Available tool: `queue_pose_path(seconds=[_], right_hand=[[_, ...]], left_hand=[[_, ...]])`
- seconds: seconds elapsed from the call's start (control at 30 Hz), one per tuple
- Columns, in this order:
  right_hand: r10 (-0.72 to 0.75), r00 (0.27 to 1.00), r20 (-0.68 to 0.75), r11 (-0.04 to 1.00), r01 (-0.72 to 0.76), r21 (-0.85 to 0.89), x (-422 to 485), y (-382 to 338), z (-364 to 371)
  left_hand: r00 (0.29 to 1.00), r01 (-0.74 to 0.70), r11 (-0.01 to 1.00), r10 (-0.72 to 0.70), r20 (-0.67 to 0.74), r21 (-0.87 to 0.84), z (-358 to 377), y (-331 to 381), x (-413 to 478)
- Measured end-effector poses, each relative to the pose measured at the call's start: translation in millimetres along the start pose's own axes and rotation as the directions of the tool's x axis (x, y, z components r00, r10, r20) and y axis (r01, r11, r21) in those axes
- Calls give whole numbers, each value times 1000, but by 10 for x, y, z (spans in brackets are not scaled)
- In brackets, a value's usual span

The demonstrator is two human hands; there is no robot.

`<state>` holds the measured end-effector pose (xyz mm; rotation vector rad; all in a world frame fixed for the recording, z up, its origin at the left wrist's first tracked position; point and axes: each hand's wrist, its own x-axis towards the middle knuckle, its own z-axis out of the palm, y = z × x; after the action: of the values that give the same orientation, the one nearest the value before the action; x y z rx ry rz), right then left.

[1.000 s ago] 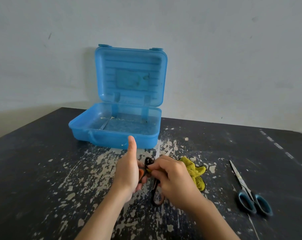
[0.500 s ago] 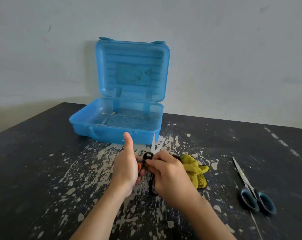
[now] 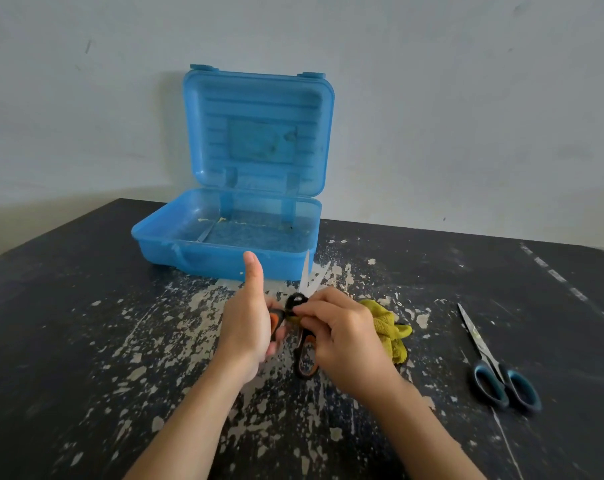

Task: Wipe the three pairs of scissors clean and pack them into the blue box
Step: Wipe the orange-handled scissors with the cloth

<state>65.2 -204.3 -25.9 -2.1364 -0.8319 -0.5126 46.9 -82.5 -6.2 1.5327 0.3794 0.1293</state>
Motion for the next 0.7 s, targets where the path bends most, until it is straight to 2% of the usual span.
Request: queue_pose_path(seconds=[0.17, 0.23, 0.3, 0.37, 0.47, 0.57, 0.6, 0.7], right_hand=[[36, 997, 68, 998, -39, 46, 11, 35, -151], [77, 994, -75, 995, -71, 77, 35, 44, -182], [48, 983, -177, 999, -44, 30, 47, 35, -145], [-7, 993, -114, 1000, 4, -27, 20, 9, -62], [-49, 998, 46, 999, 50, -20, -1, -39, -35], [-26, 990, 137, 1000, 28, -14, 1, -21, -120], [14, 993, 119, 1000, -15, 6, 8, -9, -150], [84, 990, -112, 996, -80, 41, 20, 4, -173]], left_hand=[[1000, -14, 999, 14, 4, 42, 39, 4, -43], [999, -36, 998, 35, 20, 57, 53, -4, -47], [998, -44, 998, 42, 38, 51, 59, 2, -59], [998, -48, 999, 48, 30, 18, 35, 14, -54], [999, -43, 999, 43, -13, 21, 0, 25, -34], [998, -60, 994, 60, -7, 87, 26, 13, -57], [997, -71, 991, 72, -7, 113, 42, 2, -63], [995, -96, 983, 99, -9, 157, 58, -11, -64]])
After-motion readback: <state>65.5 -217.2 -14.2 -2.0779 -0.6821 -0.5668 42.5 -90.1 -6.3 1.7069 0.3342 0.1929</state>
